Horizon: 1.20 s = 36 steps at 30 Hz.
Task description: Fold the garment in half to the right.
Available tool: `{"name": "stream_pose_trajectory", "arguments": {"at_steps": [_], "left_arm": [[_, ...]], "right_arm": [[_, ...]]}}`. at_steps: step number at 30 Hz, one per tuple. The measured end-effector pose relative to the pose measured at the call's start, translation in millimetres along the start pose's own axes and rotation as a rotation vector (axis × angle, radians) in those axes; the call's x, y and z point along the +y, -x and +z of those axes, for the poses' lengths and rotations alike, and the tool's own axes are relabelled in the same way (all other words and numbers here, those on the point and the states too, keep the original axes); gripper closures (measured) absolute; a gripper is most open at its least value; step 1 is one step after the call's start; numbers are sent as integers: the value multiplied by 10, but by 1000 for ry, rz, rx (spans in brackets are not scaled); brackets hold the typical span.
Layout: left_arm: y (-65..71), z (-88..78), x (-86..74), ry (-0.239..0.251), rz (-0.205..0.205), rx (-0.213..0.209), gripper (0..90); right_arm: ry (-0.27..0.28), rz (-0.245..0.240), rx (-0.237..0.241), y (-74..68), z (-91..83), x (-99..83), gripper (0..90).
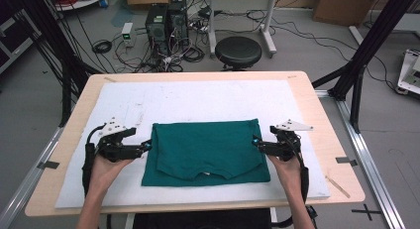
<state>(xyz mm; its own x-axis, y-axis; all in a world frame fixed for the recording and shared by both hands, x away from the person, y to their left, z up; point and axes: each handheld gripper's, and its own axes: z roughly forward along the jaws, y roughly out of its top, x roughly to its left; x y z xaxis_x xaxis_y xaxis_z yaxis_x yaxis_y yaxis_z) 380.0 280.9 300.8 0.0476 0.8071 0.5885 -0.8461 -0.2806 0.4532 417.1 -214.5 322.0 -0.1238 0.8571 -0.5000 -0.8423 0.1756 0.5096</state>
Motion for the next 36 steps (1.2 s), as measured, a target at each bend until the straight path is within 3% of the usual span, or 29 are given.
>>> {"name": "stream_pose_trajectory", "arguments": {"at_steps": [9, 13, 23, 29, 36], "left_arm": [[167, -22, -59, -1, 39, 33, 235], [264, -3, -151, 2, 8, 44, 235], [475, 178, -386, -104, -23, 88, 216], [553, 277, -465, -151, -38, 146, 216], [559, 309, -523, -193, -69, 142, 223]], "right_arm": [[4, 0, 1, 1, -15, 9, 212], [2, -6, 5, -10, -16, 19, 212], [-12, -23, 23, -76, 26, 17, 212], [-14, -29, 24, -100, 19, 13, 213], [-16, -36, 28, -95, 31, 13, 213]]}}
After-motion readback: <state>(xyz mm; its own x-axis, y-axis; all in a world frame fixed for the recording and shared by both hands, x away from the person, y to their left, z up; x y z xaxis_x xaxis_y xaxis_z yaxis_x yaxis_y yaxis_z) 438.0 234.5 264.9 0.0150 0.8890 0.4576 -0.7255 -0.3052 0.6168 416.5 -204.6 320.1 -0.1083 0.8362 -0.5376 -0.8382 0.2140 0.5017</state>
